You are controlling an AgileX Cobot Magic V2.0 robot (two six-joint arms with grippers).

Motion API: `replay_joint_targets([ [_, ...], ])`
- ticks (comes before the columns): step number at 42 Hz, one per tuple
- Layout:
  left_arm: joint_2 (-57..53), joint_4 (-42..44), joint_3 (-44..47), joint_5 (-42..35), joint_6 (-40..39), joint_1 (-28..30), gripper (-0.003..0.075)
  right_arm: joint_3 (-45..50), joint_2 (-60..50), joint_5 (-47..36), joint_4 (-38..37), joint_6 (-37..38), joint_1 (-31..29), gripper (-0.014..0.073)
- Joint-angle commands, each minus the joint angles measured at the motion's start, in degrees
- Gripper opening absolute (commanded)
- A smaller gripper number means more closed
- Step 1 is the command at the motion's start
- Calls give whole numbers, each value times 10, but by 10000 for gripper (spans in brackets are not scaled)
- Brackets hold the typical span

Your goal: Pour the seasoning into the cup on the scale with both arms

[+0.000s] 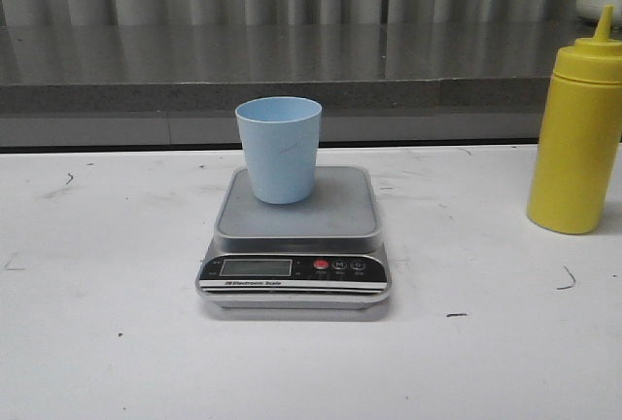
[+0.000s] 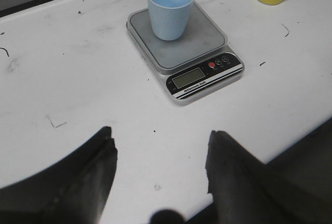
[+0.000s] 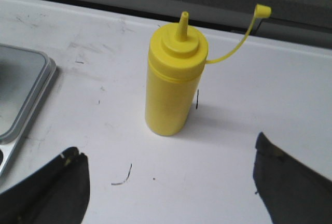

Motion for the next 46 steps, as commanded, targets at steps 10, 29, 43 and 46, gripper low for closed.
replay_joint_targets([
  [10, 1, -7, -15, -41, -2, -4, 386, 82, 81, -243, 45, -4, 2, 655],
  [29, 1, -7, -15, -41, -2, -4, 386, 192, 290, -641, 81, -4, 2, 655],
  [43, 1, -7, -15, -41, -2, -4, 386, 192, 421, -843, 121, -4, -2, 655],
  [46, 1, -7, -15, -41, -2, -4, 386, 192, 440, -860, 120, -4, -2, 655],
])
